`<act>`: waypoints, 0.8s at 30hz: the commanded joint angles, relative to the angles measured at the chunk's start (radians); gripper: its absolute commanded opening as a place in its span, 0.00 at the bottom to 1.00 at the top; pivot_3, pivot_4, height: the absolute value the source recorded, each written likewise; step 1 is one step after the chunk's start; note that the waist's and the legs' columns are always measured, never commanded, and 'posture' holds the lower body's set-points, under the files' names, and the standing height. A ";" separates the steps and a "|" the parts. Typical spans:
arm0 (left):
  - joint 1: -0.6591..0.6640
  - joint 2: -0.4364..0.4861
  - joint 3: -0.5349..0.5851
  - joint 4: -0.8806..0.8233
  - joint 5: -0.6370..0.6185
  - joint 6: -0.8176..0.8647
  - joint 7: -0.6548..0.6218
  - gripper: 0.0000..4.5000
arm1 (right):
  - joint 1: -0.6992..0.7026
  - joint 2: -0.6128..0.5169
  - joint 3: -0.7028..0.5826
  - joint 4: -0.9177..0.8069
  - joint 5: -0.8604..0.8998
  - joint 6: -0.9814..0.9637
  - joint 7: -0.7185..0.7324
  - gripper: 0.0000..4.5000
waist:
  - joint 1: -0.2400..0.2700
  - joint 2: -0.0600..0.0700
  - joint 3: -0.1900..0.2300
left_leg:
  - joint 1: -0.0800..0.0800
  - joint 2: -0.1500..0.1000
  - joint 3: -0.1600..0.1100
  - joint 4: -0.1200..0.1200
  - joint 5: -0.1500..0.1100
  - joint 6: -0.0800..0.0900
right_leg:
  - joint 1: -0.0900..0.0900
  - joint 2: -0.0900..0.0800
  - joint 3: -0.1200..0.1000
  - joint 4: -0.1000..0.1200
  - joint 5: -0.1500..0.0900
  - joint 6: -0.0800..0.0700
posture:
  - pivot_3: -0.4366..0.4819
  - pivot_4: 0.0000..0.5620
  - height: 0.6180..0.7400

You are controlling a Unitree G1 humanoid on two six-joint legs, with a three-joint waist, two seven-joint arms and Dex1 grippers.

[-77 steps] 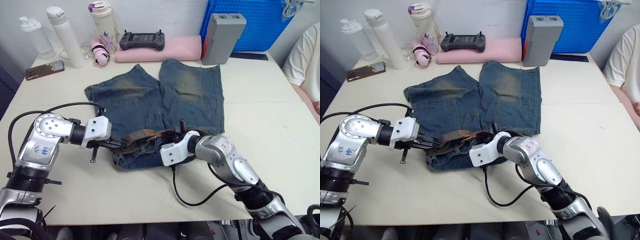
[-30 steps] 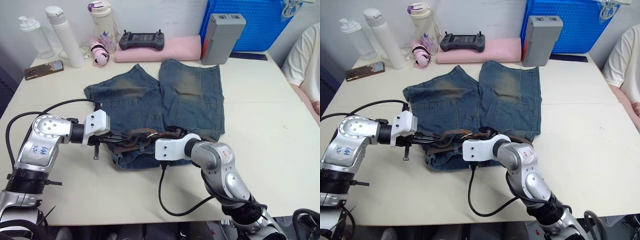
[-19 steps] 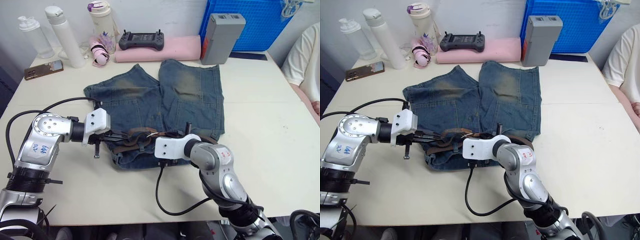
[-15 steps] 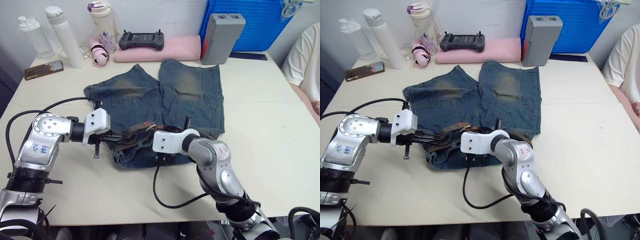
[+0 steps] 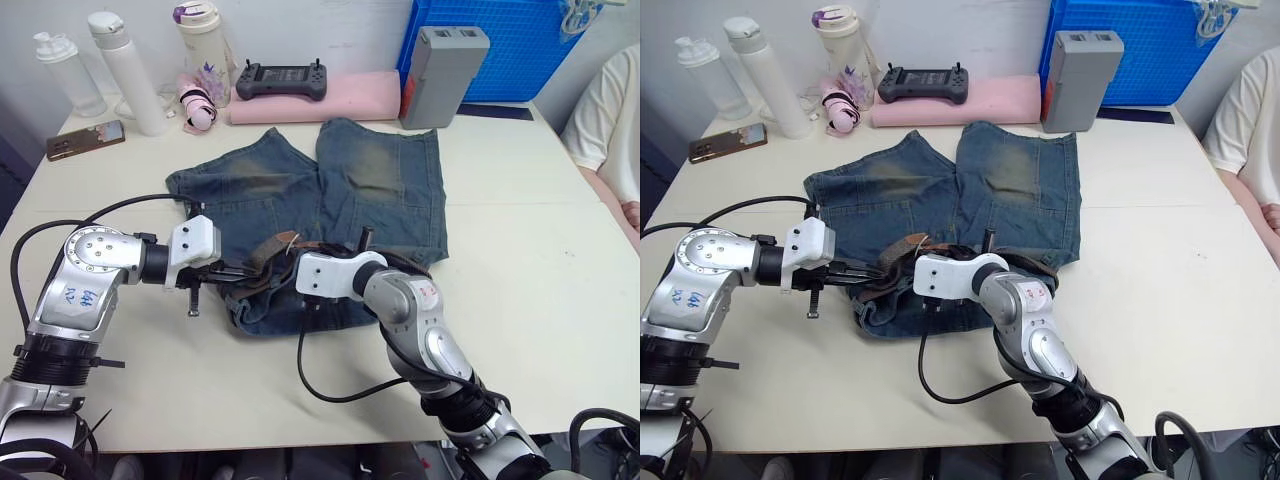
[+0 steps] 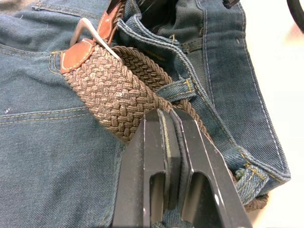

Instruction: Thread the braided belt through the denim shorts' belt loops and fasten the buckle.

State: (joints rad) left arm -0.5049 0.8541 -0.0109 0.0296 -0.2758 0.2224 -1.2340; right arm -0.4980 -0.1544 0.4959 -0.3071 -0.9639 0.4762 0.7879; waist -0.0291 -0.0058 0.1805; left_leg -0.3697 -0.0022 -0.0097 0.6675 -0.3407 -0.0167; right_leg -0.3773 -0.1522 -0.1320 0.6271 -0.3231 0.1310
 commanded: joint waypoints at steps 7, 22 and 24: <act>-0.058 0.066 0.123 0.061 -0.068 0.065 0.002 0.00 | -0.006 0.002 0.013 -0.019 0.020 -0.023 -0.020 0.02 | 0.000 0.000 0.000 | 0.000 0.000 0.000 0.000 0.000 0.000 | 0.000 0.000 0.000 0.000 0.000 0.000 | 0.48 0.27 0.79; -0.240 0.052 0.057 0.431 -0.057 0.052 -0.185 0.00 | -0.021 -0.010 0.017 -0.003 0.032 -0.060 -0.027 0.02 | -0.002 0.000 0.000 | 0.000 0.000 0.000 0.000 0.000 0.000 | 0.000 0.001 -0.001 0.000 0.000 0.000 | 0.48 0.27 0.79; -0.265 0.044 0.040 0.455 -0.044 0.030 -0.202 0.00 | -0.019 -0.011 0.017 -0.006 0.030 -0.059 -0.026 0.02 | -0.002 0.000 0.000 | 0.000 0.000 0.000 0.000 0.000 0.000 | -0.001 0.001 0.000 0.001 0.000 0.000 | 0.48 0.27 0.79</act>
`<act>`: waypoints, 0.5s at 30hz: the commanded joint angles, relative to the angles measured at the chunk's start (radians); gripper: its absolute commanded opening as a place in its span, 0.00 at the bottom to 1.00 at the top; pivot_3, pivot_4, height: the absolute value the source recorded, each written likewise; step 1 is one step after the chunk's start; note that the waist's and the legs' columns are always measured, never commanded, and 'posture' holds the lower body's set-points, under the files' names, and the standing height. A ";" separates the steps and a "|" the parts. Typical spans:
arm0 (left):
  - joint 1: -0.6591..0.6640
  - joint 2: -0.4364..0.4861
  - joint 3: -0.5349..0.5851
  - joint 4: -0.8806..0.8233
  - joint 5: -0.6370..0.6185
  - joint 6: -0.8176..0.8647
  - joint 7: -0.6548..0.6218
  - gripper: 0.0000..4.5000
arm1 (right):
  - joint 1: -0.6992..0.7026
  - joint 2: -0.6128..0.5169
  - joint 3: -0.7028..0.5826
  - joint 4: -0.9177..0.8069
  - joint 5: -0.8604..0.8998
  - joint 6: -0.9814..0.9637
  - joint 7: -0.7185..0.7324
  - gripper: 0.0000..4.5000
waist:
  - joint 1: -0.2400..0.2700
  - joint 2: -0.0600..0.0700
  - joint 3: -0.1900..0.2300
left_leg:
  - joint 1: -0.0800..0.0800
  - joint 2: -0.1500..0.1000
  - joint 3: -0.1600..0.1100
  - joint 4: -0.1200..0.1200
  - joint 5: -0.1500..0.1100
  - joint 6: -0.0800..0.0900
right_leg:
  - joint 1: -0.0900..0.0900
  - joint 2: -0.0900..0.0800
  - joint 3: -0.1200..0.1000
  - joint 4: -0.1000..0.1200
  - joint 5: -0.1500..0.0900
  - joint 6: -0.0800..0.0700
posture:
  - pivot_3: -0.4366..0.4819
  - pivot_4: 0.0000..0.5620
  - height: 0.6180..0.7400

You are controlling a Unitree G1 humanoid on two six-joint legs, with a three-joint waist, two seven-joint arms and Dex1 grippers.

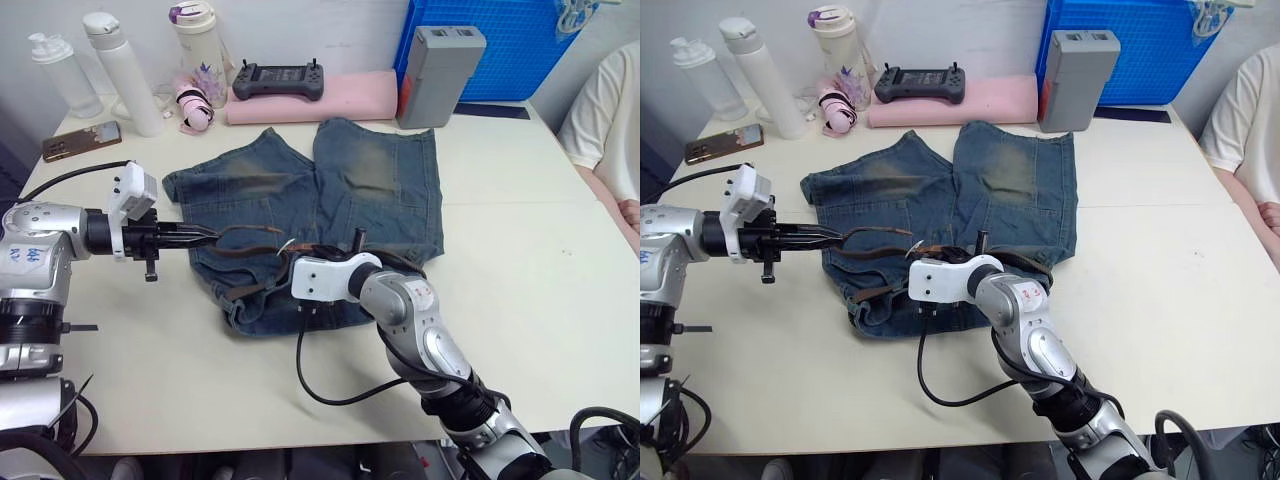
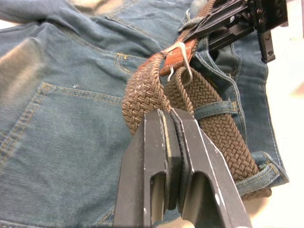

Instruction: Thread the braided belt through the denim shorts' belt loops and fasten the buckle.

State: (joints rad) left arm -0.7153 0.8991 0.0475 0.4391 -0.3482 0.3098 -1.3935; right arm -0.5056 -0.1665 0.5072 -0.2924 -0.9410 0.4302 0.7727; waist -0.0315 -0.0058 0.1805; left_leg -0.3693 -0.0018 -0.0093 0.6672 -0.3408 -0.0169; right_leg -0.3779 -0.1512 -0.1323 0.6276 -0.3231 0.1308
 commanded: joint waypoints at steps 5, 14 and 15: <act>-0.077 -0.016 -0.050 0.070 0.057 -0.096 -0.069 0.00 | -0.007 0.001 0.004 -0.025 0.002 -0.007 -0.009 0.02 | 0.000 0.000 0.000 | 0.000 0.000 0.000 0.000 0.000 0.000 | 0.000 0.000 0.000 0.000 0.000 0.000 | 0.48 0.27 0.79; -0.070 -0.031 -0.062 0.057 0.072 -0.115 -0.077 0.00 | -0.006 -0.001 0.006 -0.029 0.003 -0.009 -0.009 0.02 | -0.001 0.000 0.000 | 0.000 0.000 0.000 0.000 0.000 0.000 | 0.000 0.000 0.000 0.000 0.000 0.000 | 0.48 0.27 0.79; -0.069 -0.031 -0.062 0.057 0.073 -0.115 -0.079 0.00 | -0.005 -0.001 0.006 -0.030 0.003 -0.009 -0.009 0.02 | -0.001 0.000 0.000 | 0.000 0.000 0.000 0.000 0.000 0.000 | 0.000 0.000 0.000 0.000 0.000 0.000 | 0.48 0.27 0.79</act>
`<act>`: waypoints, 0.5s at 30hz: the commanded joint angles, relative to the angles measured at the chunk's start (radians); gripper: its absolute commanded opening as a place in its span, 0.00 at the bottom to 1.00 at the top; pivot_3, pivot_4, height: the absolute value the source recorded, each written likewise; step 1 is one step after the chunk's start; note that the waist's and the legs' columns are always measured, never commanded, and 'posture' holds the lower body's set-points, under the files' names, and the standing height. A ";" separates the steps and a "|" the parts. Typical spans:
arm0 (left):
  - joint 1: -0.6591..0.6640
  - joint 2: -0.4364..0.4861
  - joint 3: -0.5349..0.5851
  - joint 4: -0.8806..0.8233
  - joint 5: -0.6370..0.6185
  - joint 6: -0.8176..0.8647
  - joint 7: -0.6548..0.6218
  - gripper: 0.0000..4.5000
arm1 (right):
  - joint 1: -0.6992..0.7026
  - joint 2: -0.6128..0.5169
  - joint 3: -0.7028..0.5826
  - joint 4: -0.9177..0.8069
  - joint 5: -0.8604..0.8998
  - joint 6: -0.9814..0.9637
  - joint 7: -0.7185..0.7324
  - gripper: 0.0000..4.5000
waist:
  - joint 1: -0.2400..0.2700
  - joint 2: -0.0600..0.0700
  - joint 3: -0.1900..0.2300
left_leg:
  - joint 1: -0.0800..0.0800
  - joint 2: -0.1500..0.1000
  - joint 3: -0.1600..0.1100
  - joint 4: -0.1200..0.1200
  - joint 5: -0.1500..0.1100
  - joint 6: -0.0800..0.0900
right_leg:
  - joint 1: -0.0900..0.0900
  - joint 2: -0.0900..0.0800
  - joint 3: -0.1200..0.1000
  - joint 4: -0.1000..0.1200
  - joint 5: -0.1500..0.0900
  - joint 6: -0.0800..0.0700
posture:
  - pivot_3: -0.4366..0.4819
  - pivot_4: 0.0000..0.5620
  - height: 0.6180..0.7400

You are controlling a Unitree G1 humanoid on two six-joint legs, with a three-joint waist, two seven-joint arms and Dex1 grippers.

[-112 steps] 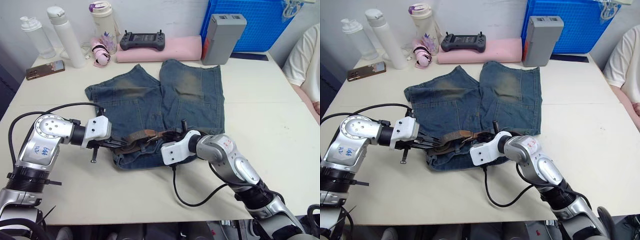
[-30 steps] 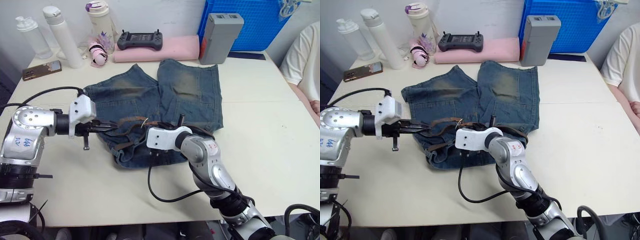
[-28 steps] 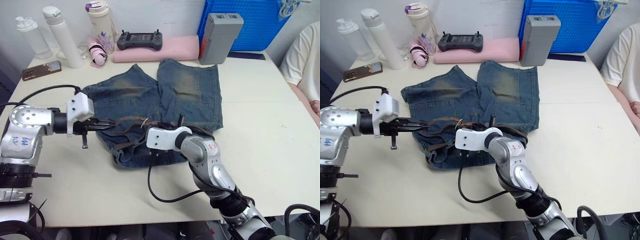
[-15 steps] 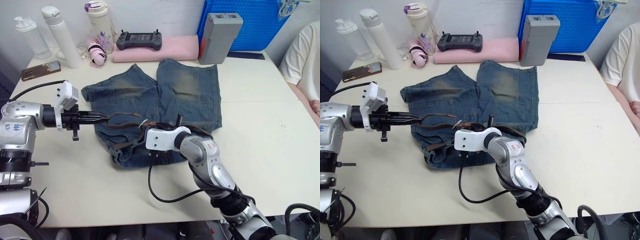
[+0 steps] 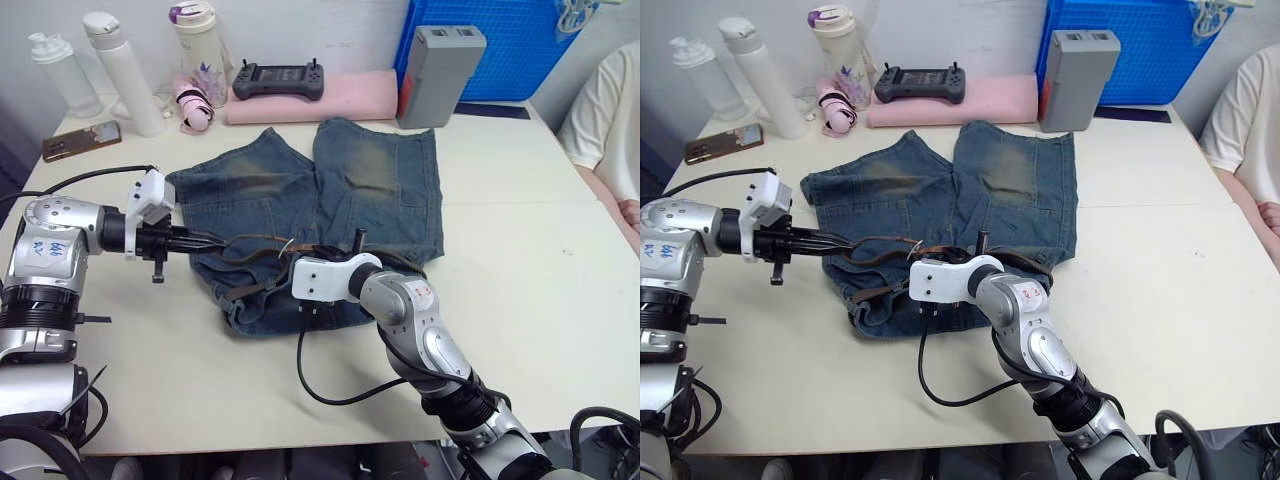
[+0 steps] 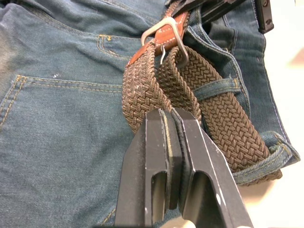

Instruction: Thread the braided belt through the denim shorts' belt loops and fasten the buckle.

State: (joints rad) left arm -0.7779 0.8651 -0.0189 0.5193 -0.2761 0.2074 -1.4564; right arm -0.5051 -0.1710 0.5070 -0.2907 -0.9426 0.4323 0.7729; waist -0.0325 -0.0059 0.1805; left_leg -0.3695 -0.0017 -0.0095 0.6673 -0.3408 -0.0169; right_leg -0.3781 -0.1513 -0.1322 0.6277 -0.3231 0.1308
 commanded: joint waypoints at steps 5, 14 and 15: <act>-0.010 0.008 0.021 -0.040 -0.022 0.025 -0.032 0.00 | -0.003 0.003 0.007 -0.031 0.003 -0.009 -0.009 0.02 | 0.000 0.000 0.000 | 0.000 0.000 0.000 0.000 0.000 0.000 | 0.000 0.000 0.000 0.000 0.000 0.000 | 0.48 0.27 0.79; 0.007 0.045 0.029 -0.043 -0.031 0.054 -0.076 0.00 | -0.002 0.002 0.008 -0.031 0.005 -0.011 -0.009 0.02 | 0.000 0.000 0.000 | 0.000 0.000 0.000 0.000 0.000 0.000 | 0.000 0.000 0.000 0.000 0.000 0.000 | 0.48 0.27 0.79; 0.007 0.043 0.029 -0.043 -0.031 0.053 -0.076 0.00 | -0.002 0.002 0.008 -0.032 0.006 -0.013 -0.009 0.02 | 0.000 0.000 0.000 | 0.000 0.000 0.000 0.000 0.000 0.000 | 0.000 0.000 0.000 0.000 0.000 0.000 | 0.48 0.27 0.79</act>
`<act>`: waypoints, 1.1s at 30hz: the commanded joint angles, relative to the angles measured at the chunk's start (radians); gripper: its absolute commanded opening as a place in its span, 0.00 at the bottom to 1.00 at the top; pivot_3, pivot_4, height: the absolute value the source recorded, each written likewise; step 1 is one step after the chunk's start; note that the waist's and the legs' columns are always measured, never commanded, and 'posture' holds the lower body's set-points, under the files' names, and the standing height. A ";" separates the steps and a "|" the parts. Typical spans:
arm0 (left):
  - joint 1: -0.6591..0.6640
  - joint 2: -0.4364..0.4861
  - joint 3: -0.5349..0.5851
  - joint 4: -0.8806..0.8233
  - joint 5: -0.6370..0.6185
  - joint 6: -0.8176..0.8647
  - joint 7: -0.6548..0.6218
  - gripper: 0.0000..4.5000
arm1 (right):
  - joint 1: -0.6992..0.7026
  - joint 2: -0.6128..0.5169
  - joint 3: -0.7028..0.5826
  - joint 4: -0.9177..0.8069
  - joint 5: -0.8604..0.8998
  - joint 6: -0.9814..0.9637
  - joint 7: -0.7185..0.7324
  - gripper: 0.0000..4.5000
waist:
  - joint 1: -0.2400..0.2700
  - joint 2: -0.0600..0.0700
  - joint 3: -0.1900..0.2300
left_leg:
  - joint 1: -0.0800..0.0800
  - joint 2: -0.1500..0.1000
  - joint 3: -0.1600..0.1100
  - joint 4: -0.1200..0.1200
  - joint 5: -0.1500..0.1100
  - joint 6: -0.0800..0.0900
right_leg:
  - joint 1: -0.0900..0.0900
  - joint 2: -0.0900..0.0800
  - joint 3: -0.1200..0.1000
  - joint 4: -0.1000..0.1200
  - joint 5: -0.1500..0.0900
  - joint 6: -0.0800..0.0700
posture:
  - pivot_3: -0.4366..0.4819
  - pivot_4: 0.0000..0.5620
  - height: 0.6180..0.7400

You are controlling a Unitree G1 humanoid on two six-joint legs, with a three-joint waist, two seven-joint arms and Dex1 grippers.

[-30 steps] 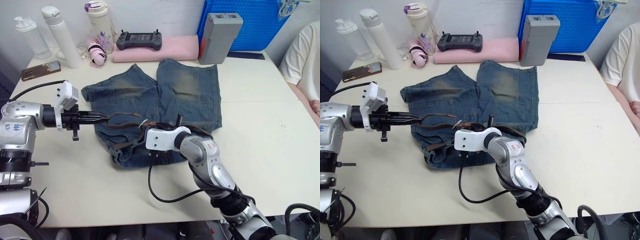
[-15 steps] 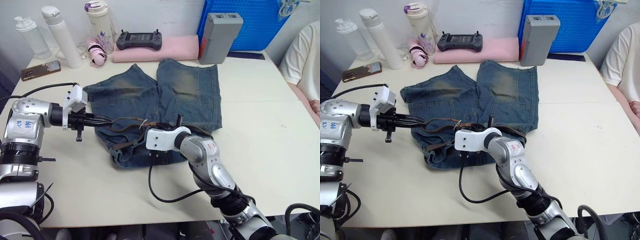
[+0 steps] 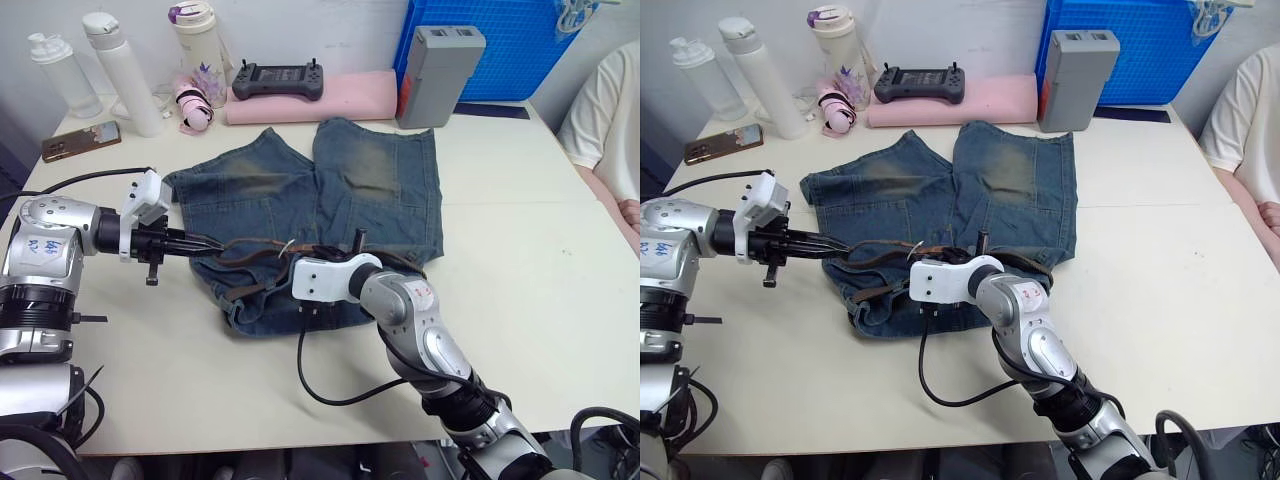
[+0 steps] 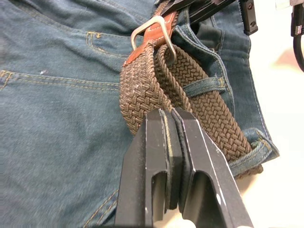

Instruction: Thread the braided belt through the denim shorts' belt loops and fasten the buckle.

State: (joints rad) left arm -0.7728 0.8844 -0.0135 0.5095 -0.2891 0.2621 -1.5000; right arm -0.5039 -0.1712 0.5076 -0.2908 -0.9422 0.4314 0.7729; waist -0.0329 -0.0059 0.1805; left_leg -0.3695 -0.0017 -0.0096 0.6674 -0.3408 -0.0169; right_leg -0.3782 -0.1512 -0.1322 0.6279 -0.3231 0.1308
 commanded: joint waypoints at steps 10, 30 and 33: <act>-0.036 -0.024 -0.007 0.006 -0.023 0.014 -0.069 0.00 | -0.003 -0.005 0.008 -0.035 0.009 -0.020 -0.003 0.02 | 0.000 0.000 0.000 | 0.000 0.000 0.000 0.000 0.000 0.000 | 0.000 0.000 0.000 0.000 0.000 0.000 | 0.48 0.27 0.79; -0.096 0.016 -0.241 0.122 -0.043 -0.089 -0.114 0.00 | -0.004 -0.014 0.005 -0.039 0.002 -0.026 -0.005 0.02 | 0.001 0.000 0.000 | 0.000 0.000 0.000 0.000 0.000 0.000 | 0.000 0.000 0.000 0.000 0.000 0.000 | 0.48 0.27 0.79; -0.117 0.025 -0.241 0.144 -0.047 -0.105 -0.114 0.00 | -0.004 -0.014 0.006 -0.040 0.001 -0.025 -0.004 0.02 | 0.001 0.000 0.000 | 0.000 0.000 0.000 0.000 0.000 0.000 | 0.000 0.000 0.000 0.000 0.000 0.000 | 0.48 0.27 0.79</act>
State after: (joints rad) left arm -0.8530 0.8776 -0.2555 0.6394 -0.3130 0.1869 -1.5022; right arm -0.5032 -0.1872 0.5072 -0.2909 -0.9422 0.4160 0.7736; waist -0.0316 -0.0060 0.1804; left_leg -0.3697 -0.0019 -0.0095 0.6677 -0.3409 -0.0169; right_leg -0.3783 -0.1513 -0.1322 0.6280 -0.3231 0.1308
